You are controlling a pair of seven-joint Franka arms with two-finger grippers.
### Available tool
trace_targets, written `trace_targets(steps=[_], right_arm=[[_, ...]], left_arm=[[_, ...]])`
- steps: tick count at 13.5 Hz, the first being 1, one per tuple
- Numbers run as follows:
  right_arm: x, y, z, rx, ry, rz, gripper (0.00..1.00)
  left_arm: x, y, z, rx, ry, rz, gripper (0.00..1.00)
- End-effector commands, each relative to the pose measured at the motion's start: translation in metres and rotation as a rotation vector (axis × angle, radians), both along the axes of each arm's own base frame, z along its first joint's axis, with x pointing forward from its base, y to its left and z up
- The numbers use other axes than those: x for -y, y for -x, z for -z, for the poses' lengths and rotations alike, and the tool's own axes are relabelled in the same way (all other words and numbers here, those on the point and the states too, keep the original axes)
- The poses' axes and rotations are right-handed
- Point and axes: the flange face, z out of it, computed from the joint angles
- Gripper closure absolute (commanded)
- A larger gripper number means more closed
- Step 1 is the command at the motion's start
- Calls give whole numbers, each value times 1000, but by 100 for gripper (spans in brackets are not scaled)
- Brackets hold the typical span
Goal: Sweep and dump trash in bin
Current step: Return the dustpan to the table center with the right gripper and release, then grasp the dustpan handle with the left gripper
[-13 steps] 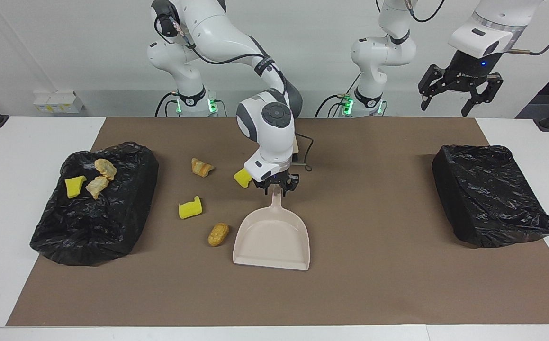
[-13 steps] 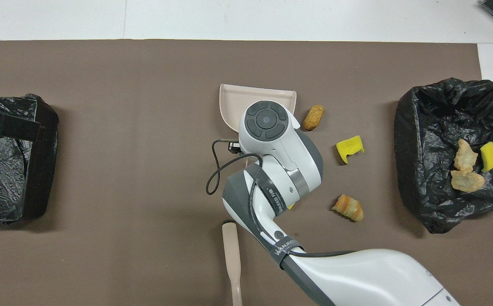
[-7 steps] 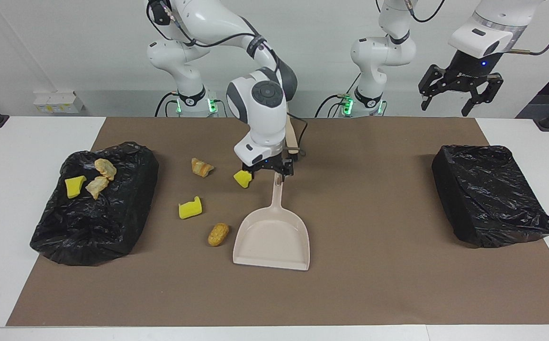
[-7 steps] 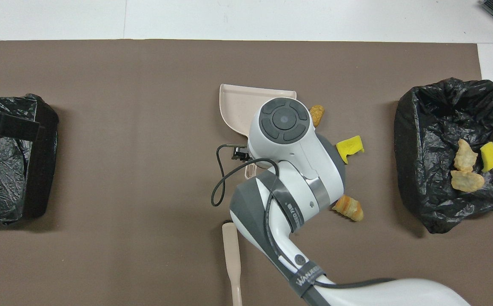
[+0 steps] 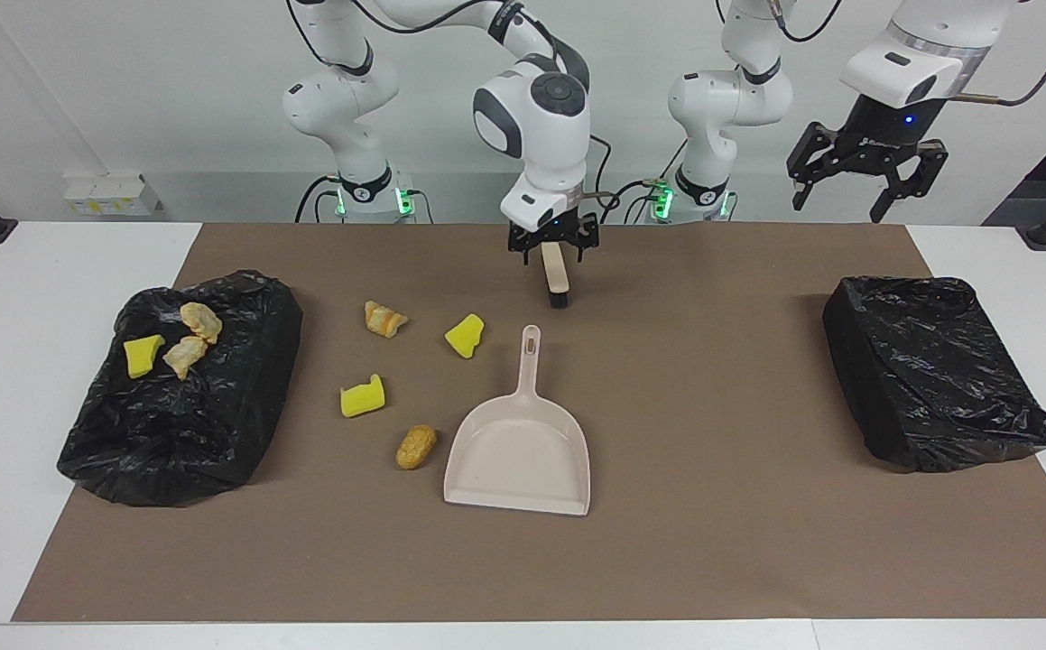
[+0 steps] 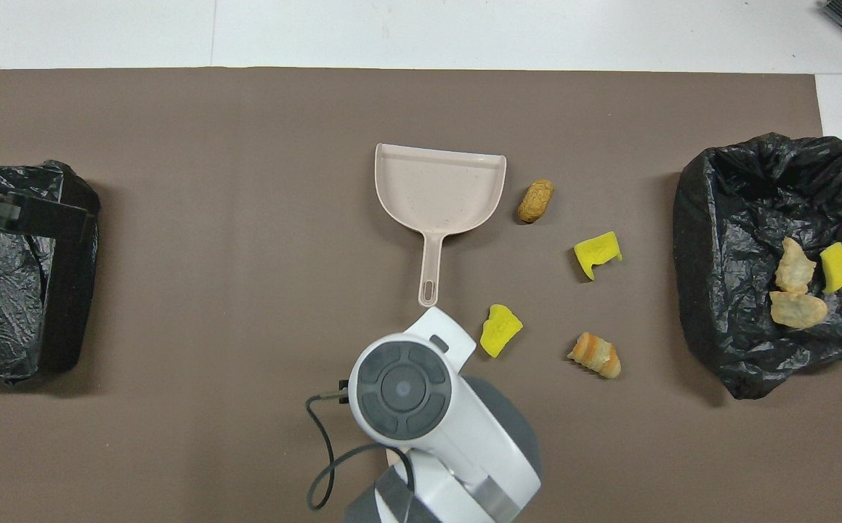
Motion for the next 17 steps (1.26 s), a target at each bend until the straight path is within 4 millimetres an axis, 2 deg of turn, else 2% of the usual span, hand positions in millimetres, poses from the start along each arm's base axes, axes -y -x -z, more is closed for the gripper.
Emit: trace_targets(steps=[1, 3, 4, 5, 8, 10, 12, 13, 14, 16, 17], right_arm=[[10, 58, 5, -39, -28, -17, 0], [11, 98, 10, -90, -43, -39, 0], [9, 114, 17, -102, -32, -52, 0], [4, 126, 25, -102, -24, -39, 1], [-5, 151, 71, -79, -16, 7, 4], [-1, 152, 86, -73, -12, 26, 10], [0, 152, 87, -76, -9, 33, 22], [1, 153, 88, -79, -4, 57, 31], [1, 153, 89, -80, -2, 63, 34], [2, 155, 92, -85, 6, 63, 39], [3, 154, 93, -87, 8, 63, 42]], left_arm=[[19, 0, 6, 34, -4, 36, 0], [37, -5, 13, 62, 8, 41, 0], [60, -8, 23, 60, 11, 41, 0], [74, -12, 32, 58, 19, 20, 0], [134, -14, 65, 25, 29, 15, 0], [171, -7, 90, 21, 43, -1, 0], [210, 2, 131, 31, 63, -12, 0], [227, 5, 144, 30, 72, -28, 0], [240, 5, 161, 20, 60, -38, 0], [294, 9, 222, 42, 6, -44, 0], [301, 9, 244, 46, 15, -77, 0]])
